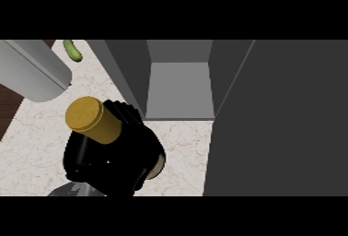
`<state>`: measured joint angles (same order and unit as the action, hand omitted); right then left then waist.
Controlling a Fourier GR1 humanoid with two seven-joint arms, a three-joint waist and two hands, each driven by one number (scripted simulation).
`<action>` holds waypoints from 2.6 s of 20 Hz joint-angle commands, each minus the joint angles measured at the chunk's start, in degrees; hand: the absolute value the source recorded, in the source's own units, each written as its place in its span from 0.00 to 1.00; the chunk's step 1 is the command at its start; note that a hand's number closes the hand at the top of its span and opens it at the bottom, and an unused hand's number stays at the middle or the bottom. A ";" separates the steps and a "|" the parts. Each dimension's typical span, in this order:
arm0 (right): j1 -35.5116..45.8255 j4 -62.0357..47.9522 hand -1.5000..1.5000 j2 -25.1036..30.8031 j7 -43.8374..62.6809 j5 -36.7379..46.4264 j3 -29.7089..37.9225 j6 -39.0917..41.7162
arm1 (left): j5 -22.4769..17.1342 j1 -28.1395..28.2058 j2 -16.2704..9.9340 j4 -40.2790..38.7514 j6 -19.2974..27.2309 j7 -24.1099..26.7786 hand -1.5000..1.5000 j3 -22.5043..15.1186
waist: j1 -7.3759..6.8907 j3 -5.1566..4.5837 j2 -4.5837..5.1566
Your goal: Pick up the wine, place it into the cabinet and close the cabinet
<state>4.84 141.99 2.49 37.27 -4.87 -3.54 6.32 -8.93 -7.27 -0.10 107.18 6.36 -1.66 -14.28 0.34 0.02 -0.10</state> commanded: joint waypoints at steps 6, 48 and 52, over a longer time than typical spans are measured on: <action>-4.53 8.17 0.00 0.51 2.66 -5.75 0.57 1.50 | 2.03 -9.40 0.10 -0.11 17.01 -5.93 1.00 -10.54 | 0.14 0.01 -0.07; -1.67 2.39 0.00 0.93 -1.86 -6.35 4.96 3.71 | -7.14 -23.80 -0.13 -40.34 27.50 21.41 1.00 -10.42 | 0.11 -0.01 0.13; -4.02 7.28 0.00 -0.64 1.89 -5.20 1.68 2.01 | -10.08 -26.35 0.09 -44.15 30.86 25.09 1.00 -10.87 | 0.62 -0.02 0.12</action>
<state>5.61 141.71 2.99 37.64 -6.98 -0.93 8.49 -18.03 -32.16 -0.08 67.09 37.65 20.09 -27.42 0.74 -0.02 0.00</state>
